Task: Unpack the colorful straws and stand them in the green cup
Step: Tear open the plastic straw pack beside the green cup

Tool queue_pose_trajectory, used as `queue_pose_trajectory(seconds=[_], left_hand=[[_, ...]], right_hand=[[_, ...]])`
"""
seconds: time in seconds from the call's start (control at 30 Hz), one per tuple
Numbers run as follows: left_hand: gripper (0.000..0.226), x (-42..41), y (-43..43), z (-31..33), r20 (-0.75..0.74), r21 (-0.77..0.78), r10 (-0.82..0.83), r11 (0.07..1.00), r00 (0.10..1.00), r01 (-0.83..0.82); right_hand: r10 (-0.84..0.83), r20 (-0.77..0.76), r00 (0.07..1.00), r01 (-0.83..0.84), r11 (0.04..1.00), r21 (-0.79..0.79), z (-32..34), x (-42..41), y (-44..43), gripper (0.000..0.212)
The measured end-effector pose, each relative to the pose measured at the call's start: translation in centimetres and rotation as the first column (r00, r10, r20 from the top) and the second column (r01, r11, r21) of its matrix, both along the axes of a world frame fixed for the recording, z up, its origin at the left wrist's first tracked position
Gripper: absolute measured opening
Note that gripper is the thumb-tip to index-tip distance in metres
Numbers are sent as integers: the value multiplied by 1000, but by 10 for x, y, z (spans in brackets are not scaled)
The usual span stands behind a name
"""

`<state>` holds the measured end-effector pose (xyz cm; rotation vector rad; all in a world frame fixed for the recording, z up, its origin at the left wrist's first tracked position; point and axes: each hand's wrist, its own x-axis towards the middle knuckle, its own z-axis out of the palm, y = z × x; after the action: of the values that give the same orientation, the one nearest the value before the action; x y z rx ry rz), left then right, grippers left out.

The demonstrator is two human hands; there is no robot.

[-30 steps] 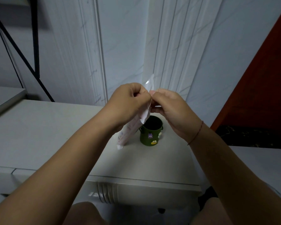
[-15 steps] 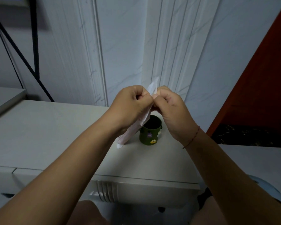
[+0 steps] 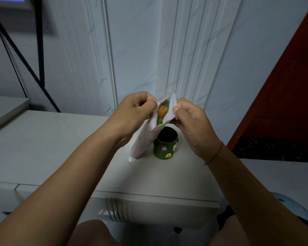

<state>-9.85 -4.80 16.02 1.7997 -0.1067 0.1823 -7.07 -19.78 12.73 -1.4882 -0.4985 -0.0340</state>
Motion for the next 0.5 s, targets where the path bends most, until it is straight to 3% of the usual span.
queue_pose_trajectory(seconds=[0.13, 0.23, 0.37, 0.5], left_hand=[[20, 6, 16, 4, 125, 38, 144, 988, 982, -150], [17, 6, 19, 10, 219, 147, 207, 959, 954, -242], [11, 1, -1, 8, 276, 251, 162, 939, 947, -234], [10, 0, -6, 1, 284, 279, 158, 930, 946, -239]], right_hand=[[-140, 21, 990, 141, 979, -144, 9, 5, -14, 23], [-196, 25, 980, 196, 942, -272, 18, 7, -24, 19], [-153, -114, 982, 123, 965, -233, 20, 1, -13, 2], [-49, -200, 979, 5, 977, -213, 12, -4, -10, 25]])
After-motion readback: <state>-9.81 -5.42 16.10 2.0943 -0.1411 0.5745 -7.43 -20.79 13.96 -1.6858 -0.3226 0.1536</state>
